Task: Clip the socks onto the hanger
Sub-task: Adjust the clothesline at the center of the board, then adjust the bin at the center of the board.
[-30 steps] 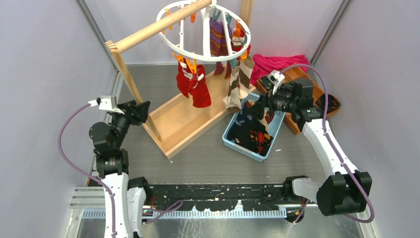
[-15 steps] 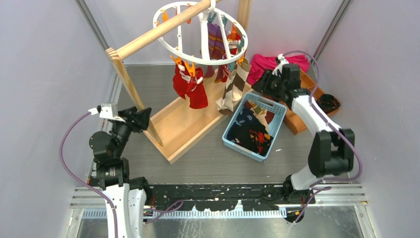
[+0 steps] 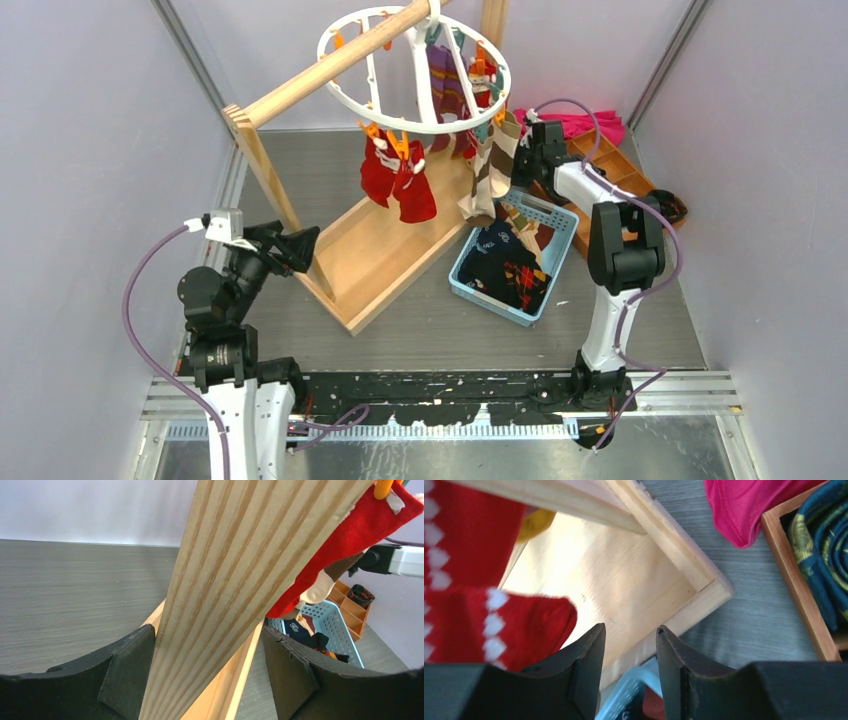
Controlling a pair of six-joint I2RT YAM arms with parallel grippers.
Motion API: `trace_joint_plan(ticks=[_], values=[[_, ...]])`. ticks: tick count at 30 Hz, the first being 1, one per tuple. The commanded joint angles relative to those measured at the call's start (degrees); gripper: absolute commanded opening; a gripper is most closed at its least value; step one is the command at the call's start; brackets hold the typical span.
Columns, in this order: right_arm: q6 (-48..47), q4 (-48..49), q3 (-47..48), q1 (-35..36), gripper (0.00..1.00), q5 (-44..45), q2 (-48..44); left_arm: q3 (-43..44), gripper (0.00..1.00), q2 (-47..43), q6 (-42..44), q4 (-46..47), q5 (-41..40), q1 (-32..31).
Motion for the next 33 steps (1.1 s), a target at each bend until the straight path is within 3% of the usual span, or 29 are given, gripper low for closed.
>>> trace_joint_plan(ticks=[1,6,11,23,33], values=[[2.6,2.2,6.4,-0.1,0.46,1.2,3.0,5.4,0.8,-0.9,3.0,-6.0,3.5,-1.5],[1.4,1.4,10.1,-0.1,0.43,7.8,5.7,8.1,0.85,-0.9,6.8,-11.7,-1.8,-1.9],[-0.4,-0.9,8.2,-0.1,0.43,5.9,5.5,9.5,0.89,-1.1,8.5,-13.9,-7.4,-2.6],[-5.0,-4.4,-8.4,-0.1,0.44,0.1,-11.5,14.4,0.92,-2.1,11.2,-21.1,-11.3,-5.7],[-6.2,-10.5,-22.6,-0.1,0.43,-1.7,-25.6,14.6,0.91,-3.6,12.8,-22.0,-9.6,-7.3]])
